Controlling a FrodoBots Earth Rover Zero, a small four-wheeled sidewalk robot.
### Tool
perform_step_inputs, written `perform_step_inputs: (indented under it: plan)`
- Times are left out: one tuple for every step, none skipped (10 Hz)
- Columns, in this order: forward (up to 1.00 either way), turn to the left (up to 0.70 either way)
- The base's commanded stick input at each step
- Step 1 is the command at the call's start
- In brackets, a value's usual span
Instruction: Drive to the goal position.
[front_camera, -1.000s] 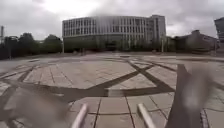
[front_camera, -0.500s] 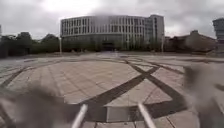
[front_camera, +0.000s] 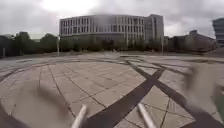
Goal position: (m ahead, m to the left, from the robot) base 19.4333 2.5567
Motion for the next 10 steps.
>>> perform_step_inputs:
  plan:
    - [1.00, 0.00]
    - [1.00, 0.00]
    - [1.00, 0.00]
    - [1.00, 0.00]
    - [1.00, 0.00]
    - [1.00, 0.00]
    - [1.00, 0.00]
    - [1.00, 0.00]
    - [1.00, 0.00]
    - [1.00, 0.00]
